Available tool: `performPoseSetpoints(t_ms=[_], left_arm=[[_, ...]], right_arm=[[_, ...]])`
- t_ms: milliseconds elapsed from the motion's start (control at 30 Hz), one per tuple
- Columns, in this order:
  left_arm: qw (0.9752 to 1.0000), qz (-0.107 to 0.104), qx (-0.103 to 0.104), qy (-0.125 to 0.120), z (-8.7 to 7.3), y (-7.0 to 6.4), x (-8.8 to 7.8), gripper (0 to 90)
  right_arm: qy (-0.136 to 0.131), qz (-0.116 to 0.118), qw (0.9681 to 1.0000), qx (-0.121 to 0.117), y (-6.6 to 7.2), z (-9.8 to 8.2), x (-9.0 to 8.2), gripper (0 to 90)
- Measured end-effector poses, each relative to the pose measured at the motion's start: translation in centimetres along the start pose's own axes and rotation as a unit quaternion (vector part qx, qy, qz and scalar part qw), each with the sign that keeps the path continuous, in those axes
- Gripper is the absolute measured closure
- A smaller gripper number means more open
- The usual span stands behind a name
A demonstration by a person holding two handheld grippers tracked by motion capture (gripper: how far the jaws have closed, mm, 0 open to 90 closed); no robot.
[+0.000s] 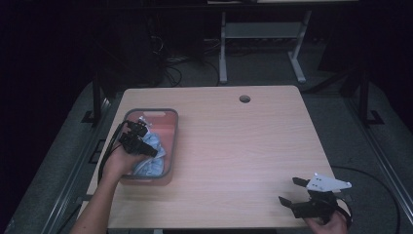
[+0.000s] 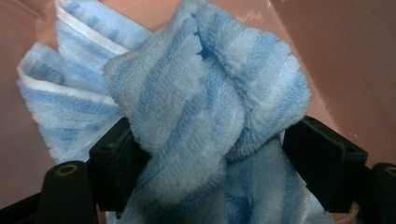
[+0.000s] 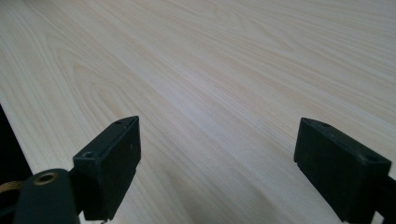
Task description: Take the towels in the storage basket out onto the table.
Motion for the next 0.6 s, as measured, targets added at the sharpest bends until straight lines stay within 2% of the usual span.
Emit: performPoseSetpoints(t_ms=[167, 300, 433, 600], left_arm=[[0.9995, 0.017, 0.004, 0.026, 0.3, -0.3, 0.8, 28.0], [0.9982, 0.030, 0.017, 0.049, 0.2, -0.5, 1.3, 35.7], [0.9977, 0.029, 0.015, 0.059, 0.1, -0.3, 1.5, 45.9], [0.9982, 0.014, -0.009, 0.057, 0.0, 0.3, 1.5, 59.2]], right_arm=[[-0.004, 0.001, 1.0000, -0.001, 0.1, 0.1, -0.2, 14.4], [-0.005, 0.001, 1.0000, 0.000, 0.1, 0.0, -0.3, 14.4], [-0.009, 0.000, 1.0000, 0.000, 0.1, 0.1, -0.4, 14.5], [-0.010, 0.002, 1.0000, 0.002, 0.1, 0.1, -0.4, 14.5]])
Point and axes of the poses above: each handheld gripper's, and its own axes: x roughly forward along the jaws, z roughly out of its top, y roughly to its left, the point moved 2 cm from there along x, roughly forward along the jaws, and after that the axes turned 10 degrees about x, right-handed, at the moved point
